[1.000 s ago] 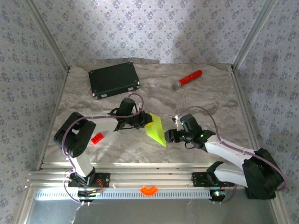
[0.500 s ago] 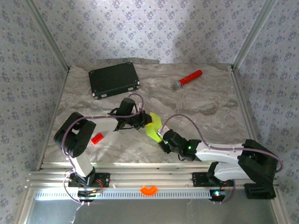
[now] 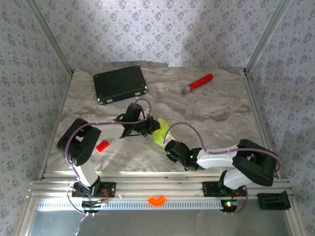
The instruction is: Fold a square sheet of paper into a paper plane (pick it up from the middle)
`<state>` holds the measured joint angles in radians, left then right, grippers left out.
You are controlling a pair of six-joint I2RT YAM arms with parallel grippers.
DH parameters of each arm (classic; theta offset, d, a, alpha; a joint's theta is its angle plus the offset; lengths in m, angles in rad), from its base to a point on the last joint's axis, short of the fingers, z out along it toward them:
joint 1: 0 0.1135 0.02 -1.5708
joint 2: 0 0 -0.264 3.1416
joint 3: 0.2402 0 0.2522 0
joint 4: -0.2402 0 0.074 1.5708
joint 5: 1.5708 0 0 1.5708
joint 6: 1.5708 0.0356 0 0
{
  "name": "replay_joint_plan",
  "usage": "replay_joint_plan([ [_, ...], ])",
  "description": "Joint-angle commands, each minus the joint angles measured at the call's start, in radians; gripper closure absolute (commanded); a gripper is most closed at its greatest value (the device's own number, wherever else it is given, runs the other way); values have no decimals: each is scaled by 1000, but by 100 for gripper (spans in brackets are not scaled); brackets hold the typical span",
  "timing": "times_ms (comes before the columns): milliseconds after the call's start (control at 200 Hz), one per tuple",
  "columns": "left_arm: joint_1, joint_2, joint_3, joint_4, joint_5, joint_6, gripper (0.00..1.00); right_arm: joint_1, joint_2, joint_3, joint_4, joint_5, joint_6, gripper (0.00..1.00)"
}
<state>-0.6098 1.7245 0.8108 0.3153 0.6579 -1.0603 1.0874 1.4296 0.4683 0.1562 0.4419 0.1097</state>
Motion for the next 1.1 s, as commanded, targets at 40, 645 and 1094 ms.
replay_joint_plan([
  [40, -6, 14, 22, 16, 5, -2, 91, 5, -10, -14, 23, 6, 19, 75],
  [645, -5, 5, 16, -32, -54, -8, 64, -35, -17, -52, 91, -64, 82, 87],
  [1094, -5, 37, 61, -81, -87, -17, 49, -51, -31, -68, 116, -84, 88, 86],
])
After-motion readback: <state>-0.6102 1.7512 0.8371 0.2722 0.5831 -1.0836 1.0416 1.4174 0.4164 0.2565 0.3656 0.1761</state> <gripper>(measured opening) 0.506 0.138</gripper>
